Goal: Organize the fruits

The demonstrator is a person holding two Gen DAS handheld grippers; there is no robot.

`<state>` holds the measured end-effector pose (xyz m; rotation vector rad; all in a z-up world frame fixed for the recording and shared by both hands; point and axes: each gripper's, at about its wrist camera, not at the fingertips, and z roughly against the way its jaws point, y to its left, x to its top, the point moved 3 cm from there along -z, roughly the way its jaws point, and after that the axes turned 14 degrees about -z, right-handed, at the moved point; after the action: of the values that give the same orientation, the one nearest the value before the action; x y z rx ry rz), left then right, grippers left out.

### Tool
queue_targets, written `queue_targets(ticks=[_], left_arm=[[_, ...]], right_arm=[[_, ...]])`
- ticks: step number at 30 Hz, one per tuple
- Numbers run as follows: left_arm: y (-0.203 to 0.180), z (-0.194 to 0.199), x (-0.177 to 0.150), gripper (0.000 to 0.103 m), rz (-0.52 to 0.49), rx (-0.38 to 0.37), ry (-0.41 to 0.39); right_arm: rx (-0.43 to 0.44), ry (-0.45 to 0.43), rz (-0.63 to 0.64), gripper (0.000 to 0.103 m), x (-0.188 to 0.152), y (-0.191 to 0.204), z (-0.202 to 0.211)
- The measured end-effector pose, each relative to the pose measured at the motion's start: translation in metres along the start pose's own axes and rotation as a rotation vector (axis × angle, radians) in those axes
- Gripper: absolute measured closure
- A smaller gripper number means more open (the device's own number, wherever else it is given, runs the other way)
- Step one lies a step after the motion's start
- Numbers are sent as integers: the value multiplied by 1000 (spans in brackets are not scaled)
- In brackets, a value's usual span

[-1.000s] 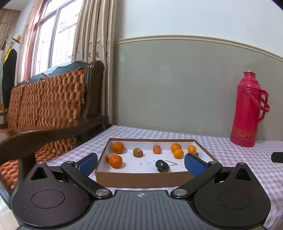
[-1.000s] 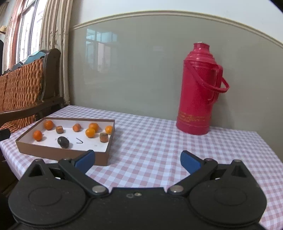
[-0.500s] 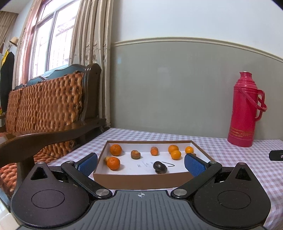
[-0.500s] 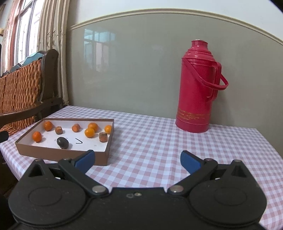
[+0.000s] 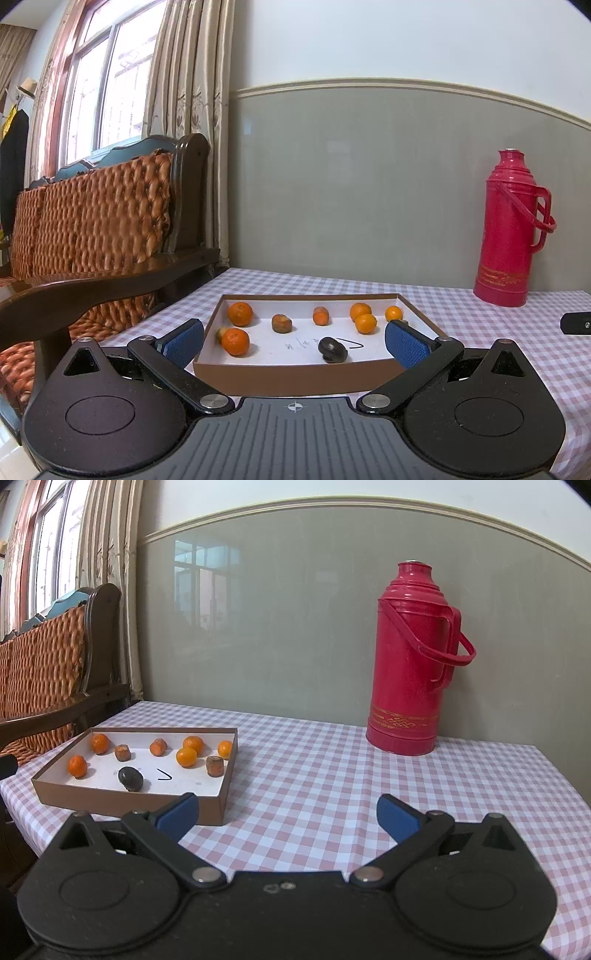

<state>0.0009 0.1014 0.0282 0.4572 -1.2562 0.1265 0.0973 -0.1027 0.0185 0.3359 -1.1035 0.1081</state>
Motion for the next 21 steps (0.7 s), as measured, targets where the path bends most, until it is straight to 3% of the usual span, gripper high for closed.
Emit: queue_targets(ticks=[21], left_arm=[[-3, 1, 1, 0, -10, -8, -2]], right_arm=[[1, 1, -4, 6, 0, -1, 0]])
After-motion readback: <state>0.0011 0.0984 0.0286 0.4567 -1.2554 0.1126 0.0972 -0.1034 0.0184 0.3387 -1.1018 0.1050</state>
